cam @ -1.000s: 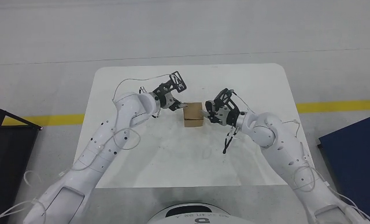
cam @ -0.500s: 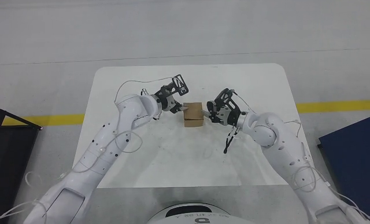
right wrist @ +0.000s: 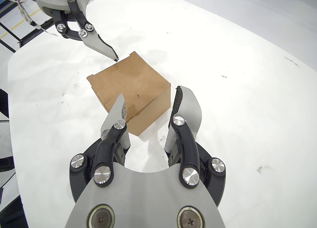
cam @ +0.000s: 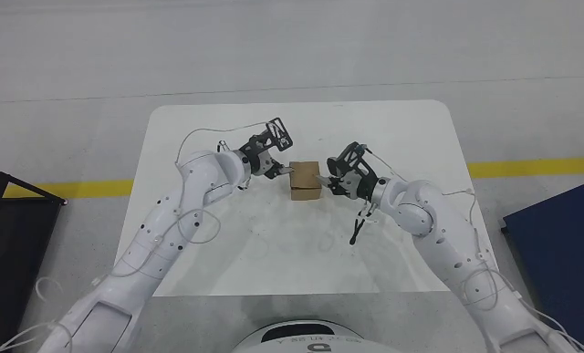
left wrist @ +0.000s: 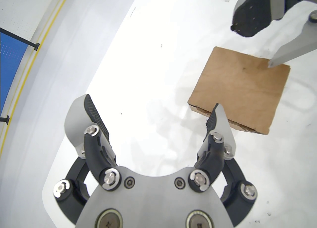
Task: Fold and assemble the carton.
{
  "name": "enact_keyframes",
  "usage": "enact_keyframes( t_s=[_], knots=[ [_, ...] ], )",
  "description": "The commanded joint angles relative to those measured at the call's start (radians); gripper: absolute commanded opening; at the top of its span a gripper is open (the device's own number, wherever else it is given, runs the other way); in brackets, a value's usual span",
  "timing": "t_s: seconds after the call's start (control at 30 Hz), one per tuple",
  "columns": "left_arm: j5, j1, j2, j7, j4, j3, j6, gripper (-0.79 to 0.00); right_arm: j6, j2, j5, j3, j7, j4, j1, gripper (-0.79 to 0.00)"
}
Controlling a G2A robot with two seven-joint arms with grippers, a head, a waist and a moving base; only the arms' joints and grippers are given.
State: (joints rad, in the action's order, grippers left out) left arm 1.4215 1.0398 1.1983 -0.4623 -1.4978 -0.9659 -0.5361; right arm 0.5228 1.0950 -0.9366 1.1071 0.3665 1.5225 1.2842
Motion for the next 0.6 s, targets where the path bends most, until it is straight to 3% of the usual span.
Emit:
enact_keyframes(
  t_s=[0.0, 0.23, 0.57],
  knots=[
    [-0.002, -0.002, 0.001, 0.012, -0.004, 0.003, -0.006, 0.000, -0.002, 0.001, 0.006, -0.003, 0.004, -0.006, -0.004, -0.388],
    [0.070, -0.042, 0.016, -0.057, 0.024, 0.078, -0.027, 0.000, -0.005, 0.005, 0.013, -0.015, 0.017, -0.017, -0.018, -0.394],
    [0.047, -0.072, 0.033, -0.016, 0.059, 0.108, -0.029, 0.000, -0.002, 0.001, 0.007, 0.002, 0.008, -0.001, -0.001, -0.391]
  ],
)
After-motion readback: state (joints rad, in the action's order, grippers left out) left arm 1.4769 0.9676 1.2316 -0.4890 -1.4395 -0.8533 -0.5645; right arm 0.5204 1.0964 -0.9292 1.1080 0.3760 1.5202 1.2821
